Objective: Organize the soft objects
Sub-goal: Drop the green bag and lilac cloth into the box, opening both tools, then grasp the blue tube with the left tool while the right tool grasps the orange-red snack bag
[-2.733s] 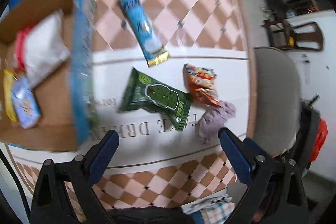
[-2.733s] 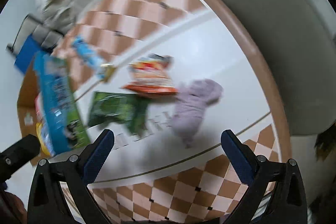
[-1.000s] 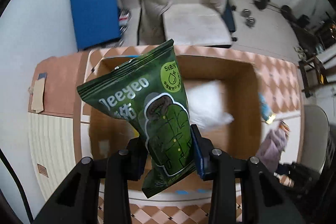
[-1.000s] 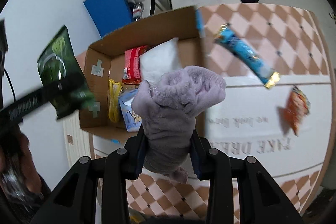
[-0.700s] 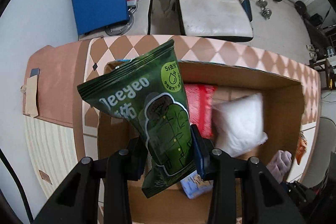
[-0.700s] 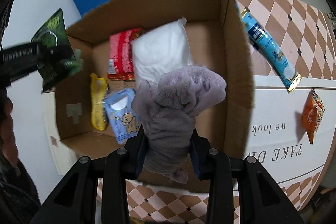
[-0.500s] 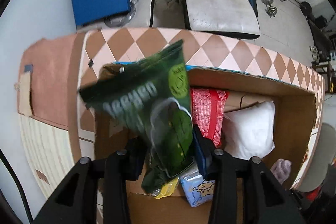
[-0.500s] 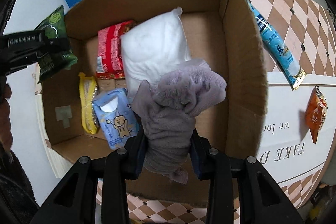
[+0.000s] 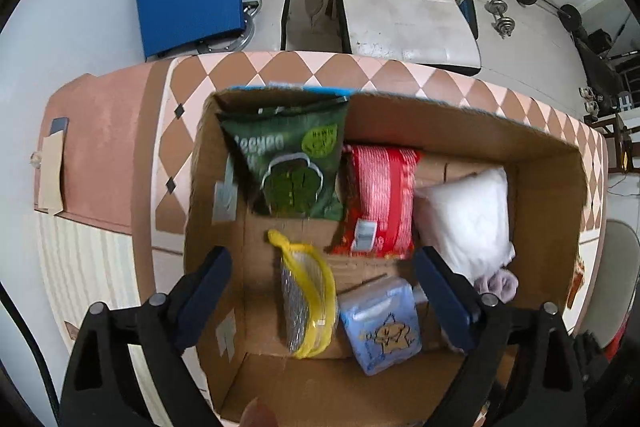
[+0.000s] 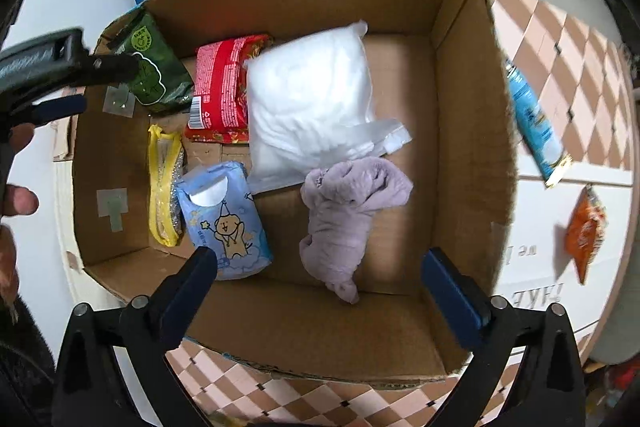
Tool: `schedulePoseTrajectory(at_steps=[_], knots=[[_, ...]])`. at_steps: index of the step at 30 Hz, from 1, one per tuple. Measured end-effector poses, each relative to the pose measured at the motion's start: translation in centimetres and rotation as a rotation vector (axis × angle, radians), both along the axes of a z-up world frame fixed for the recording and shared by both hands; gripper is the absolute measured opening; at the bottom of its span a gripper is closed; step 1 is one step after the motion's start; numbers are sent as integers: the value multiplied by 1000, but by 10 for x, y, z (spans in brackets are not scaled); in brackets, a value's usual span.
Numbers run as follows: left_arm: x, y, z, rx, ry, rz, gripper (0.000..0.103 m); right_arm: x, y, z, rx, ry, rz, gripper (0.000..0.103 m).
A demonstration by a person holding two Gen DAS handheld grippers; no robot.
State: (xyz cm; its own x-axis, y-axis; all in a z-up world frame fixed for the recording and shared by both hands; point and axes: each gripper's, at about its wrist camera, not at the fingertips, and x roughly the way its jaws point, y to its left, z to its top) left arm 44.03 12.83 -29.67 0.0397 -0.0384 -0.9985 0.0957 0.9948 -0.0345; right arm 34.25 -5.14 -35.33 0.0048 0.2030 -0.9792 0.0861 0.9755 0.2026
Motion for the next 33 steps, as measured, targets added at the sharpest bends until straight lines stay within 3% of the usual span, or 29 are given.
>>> schedulePoseTrajectory(at_steps=[9, 16, 19, 21, 24, 27, 30, 33], knots=[[-62, 8, 25, 43, -74, -45, 94, -8, -3, 39, -37, -72, 11, 103], [-99, 8, 61, 9, -128, -22, 94, -25, 3, 63, -2, -121, 29, 103], [-105, -3, 83, -26, -163, -7, 94, -33, -2, 78, 57, -154, 23, 103], [-106, -19, 102, -47, -204, -12, 94, -41, -18, 94, 107, -195, -3, 103], [-106, -64, 131, -64, -264, -54, 94, -51, -52, 114, 90, -250, -65, 103], [-100, -112, 140, -111, -267, -91, 94, -62, -108, 126, 76, -267, -170, 103], [-85, -170, 126, -180, -195, -131, 94, -73, -173, 127, 46, -269, -294, 103], [-64, -232, 83, -244, -44, -143, 94, -82, -239, 110, 10, -232, -436, 103]])
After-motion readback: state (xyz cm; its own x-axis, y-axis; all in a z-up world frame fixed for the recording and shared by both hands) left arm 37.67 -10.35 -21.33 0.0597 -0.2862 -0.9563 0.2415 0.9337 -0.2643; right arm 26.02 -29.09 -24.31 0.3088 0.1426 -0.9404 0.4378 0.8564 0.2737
